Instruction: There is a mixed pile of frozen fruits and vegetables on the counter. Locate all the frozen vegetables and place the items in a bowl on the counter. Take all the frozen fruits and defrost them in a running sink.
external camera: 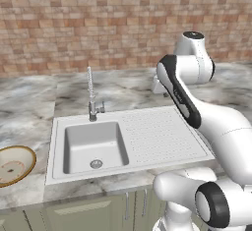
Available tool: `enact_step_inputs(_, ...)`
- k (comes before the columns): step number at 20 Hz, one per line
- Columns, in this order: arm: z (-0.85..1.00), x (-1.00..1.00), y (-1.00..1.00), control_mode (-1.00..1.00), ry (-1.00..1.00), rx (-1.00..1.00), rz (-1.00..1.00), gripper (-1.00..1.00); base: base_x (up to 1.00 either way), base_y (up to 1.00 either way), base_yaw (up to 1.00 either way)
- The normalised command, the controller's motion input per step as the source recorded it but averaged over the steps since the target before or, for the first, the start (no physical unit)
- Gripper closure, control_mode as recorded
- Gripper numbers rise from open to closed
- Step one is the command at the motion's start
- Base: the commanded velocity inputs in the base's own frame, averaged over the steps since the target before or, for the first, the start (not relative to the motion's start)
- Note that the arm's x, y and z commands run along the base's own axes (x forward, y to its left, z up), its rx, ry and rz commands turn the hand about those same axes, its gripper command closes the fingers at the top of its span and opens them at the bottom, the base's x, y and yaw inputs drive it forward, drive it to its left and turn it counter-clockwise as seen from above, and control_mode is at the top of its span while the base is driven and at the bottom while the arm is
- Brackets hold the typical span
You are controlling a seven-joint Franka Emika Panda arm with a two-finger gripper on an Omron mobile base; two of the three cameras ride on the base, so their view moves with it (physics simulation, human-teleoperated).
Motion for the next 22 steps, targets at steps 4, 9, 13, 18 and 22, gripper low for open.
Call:
enact_step_inputs(4, -0.02, -0.06, -0.13, -1.0, 0.0, -0.04, -0.03, -1.0, 0.0, 0.0, 0.0)
enact_step_inputs(9, -0.02, 0.63, -1.0, -1.0, 0.0, -0.01, 0.0, -1.0, 0.0, 0.0, 0.0)
enact_step_inputs(13, -0.27, 0.69, -0.91, -1.0, 0.05, -0.02, -0.02, -1.0, 0.0, 0.0, 0.0)
enact_step_inputs(18, -0.48, 0.2, -0.71, -1.0, 0.04, -0.05, -0.07, -1.0, 0.0, 0.0, 0.0)
enact_step_inputs(22, -0.56, 0.14, -0.93, -1.0, 0.14, -0.06, -0.21, -1.0, 0.0, 0.0, 0.0)
